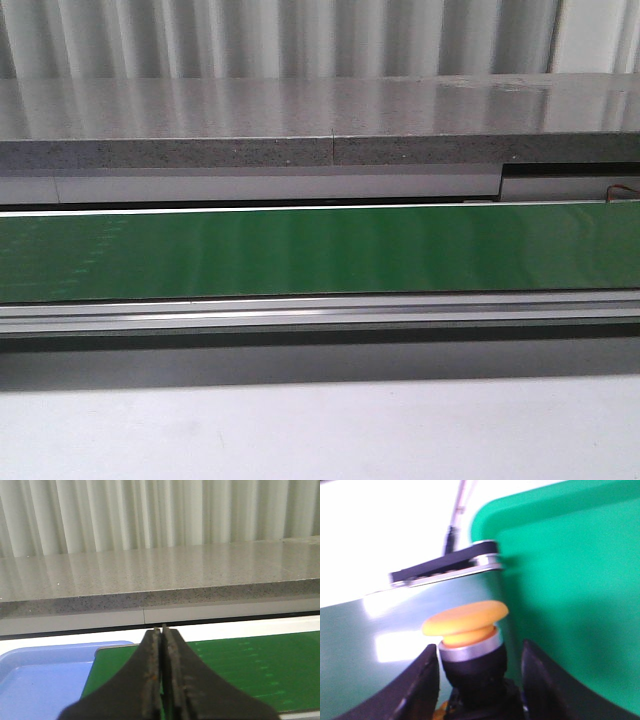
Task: Move button from right to left
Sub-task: 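Carry the button with the right gripper onto the nearby conveyor belt end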
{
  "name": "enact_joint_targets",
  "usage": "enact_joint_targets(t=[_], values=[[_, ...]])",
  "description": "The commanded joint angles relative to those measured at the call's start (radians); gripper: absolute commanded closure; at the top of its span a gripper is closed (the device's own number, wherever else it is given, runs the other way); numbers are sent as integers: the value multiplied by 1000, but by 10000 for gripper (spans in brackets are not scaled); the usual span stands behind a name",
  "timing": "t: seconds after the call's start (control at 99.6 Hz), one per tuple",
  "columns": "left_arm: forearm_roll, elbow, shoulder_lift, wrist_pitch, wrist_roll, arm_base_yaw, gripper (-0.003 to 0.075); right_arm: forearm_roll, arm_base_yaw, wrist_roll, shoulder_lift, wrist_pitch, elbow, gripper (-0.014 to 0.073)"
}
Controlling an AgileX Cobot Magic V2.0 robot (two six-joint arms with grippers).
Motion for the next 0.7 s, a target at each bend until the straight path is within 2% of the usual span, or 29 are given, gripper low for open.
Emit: enact_joint_targets(t=[0.0,0.281,0.452,0.693], values=[[-2,26,-36,-85,-10,2,740,-4,42,61,-68,16,-20,441],[-2,26,-36,-85,-10,2,740,-163,194,257,-73,-70,45,441],[-2,26,-36,-85,-10,2,740,-161,206,272,-58,-113,59,441],[-2,26,-36,-85,-10,2,740,-161,206,273,33,-103,59,441]])
